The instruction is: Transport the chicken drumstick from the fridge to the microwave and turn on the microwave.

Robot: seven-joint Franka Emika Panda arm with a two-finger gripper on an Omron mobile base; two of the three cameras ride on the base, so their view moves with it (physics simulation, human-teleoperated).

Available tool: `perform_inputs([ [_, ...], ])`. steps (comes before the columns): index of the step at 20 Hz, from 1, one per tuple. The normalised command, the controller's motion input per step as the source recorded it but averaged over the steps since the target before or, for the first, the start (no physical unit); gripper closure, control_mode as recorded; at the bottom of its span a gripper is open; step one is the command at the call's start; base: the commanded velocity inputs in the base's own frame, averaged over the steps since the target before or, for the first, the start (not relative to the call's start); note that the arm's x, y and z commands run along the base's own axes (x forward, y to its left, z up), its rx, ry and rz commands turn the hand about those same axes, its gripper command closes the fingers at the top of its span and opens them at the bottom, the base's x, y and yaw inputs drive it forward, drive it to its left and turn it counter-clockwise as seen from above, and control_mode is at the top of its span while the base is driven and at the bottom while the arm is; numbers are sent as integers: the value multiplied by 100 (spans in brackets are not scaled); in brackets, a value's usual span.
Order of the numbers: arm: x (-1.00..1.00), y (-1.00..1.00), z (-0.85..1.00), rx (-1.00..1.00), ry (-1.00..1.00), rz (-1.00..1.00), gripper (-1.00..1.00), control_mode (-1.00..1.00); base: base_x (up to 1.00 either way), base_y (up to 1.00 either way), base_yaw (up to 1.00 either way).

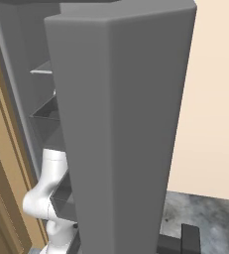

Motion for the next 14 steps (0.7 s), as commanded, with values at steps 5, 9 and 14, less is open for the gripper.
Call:
perform_inputs([
  [5, 0, -2, -20, -1, -16, 0, 100, -100, 0, 0, 0],
  [9, 0, -3, -5, 0, -20, 0, 100, -100, 0, 0, 0],
  [14, 0, -3, -3, 0, -15, 0, 100, -100, 0, 0, 0],
])
